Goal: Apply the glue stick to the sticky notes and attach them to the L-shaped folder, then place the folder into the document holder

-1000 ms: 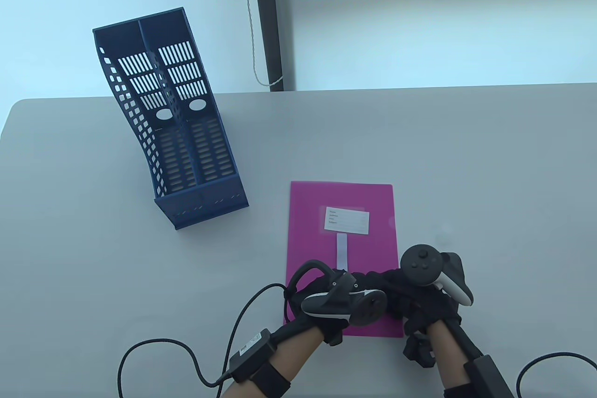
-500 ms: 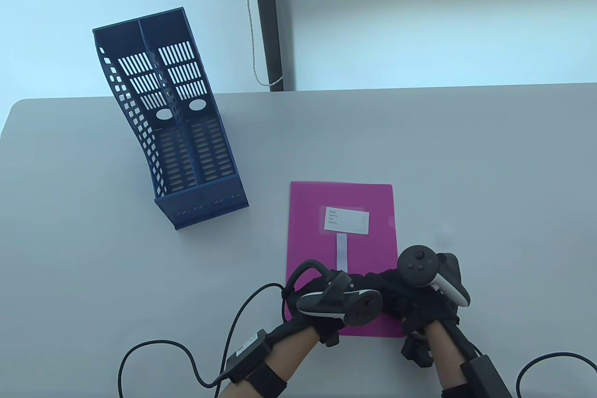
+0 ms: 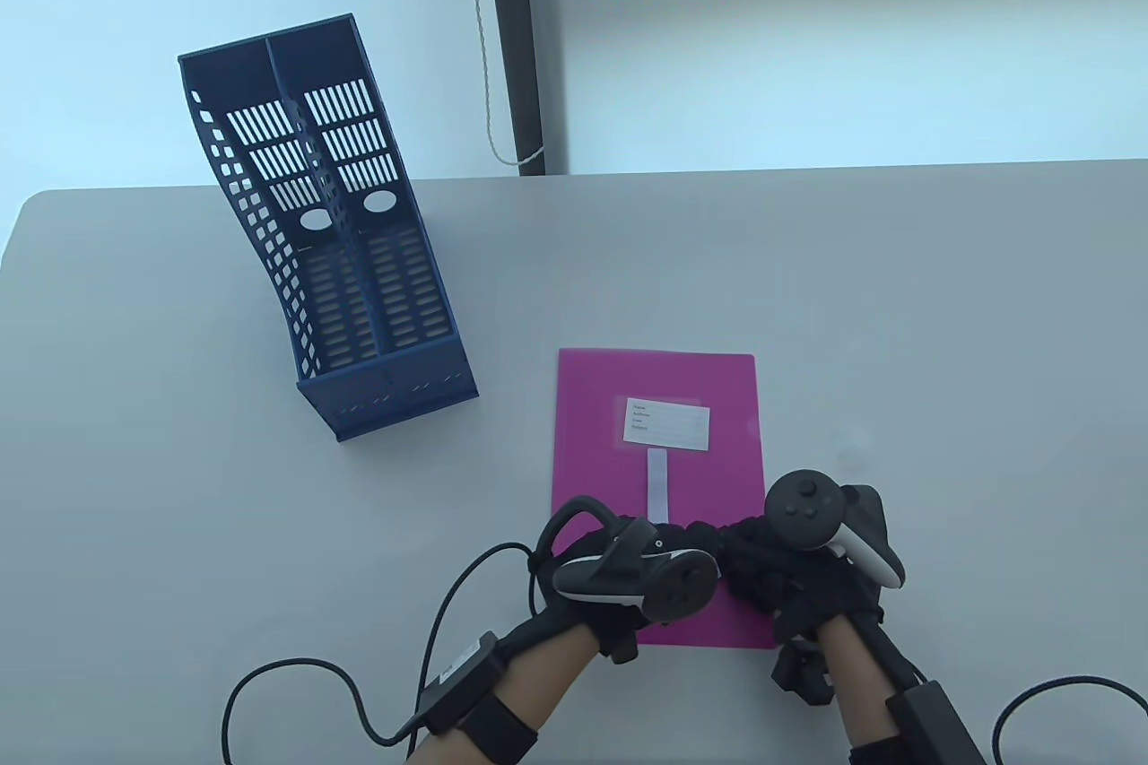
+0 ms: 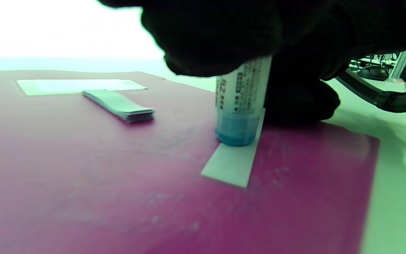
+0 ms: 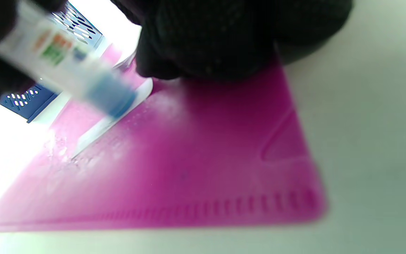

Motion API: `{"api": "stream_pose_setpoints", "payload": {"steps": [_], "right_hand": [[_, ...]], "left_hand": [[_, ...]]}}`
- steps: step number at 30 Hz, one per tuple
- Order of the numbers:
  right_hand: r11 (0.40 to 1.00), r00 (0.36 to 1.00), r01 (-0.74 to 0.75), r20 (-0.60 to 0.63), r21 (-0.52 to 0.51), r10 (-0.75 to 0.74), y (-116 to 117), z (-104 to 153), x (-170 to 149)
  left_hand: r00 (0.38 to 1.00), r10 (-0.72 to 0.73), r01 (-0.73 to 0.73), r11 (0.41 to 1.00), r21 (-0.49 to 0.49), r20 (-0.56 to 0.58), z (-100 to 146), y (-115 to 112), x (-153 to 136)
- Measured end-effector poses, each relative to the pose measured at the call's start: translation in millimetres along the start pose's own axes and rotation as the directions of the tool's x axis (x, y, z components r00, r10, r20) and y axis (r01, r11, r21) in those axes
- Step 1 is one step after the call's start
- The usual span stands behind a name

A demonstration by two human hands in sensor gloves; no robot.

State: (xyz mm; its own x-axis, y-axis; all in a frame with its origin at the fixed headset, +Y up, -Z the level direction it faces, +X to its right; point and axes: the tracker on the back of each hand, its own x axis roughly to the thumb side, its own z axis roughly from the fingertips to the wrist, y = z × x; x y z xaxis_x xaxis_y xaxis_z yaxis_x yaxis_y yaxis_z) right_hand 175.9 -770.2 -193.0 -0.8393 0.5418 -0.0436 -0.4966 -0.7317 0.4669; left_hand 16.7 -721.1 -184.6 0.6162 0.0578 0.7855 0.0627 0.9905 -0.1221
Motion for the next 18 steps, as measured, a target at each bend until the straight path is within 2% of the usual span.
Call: {"api": "stream_pose_setpoints", "payload": {"steps": [4,9,15,18], "right_hand": [[1.000,1.000,-0.002,0.001,-0.005,0.002,0,0,0],[1.000,1.000,-0.001,0.004,0.003,0.001,0,0,0],[1.000,1.000,-0.003,0.004,-0.001,0.003,0,0,0],[1.000,1.000,-0.005,0.004,-0.003,0.005,0,0,0]], "left_hand": [[1.000,-0.027,0.026,0.995,-0.097,-0.009,-6,6,1],[0.998,-0.042,0.031,0.972,-0.234,-0.041,14,10,-11],[0.999,-0.036,0.033,0.995,-0.093,-0.021,-5,7,0],[1.000,-0.024,0.023,0.995,-0.098,-0.008,-10,7,4]]}}
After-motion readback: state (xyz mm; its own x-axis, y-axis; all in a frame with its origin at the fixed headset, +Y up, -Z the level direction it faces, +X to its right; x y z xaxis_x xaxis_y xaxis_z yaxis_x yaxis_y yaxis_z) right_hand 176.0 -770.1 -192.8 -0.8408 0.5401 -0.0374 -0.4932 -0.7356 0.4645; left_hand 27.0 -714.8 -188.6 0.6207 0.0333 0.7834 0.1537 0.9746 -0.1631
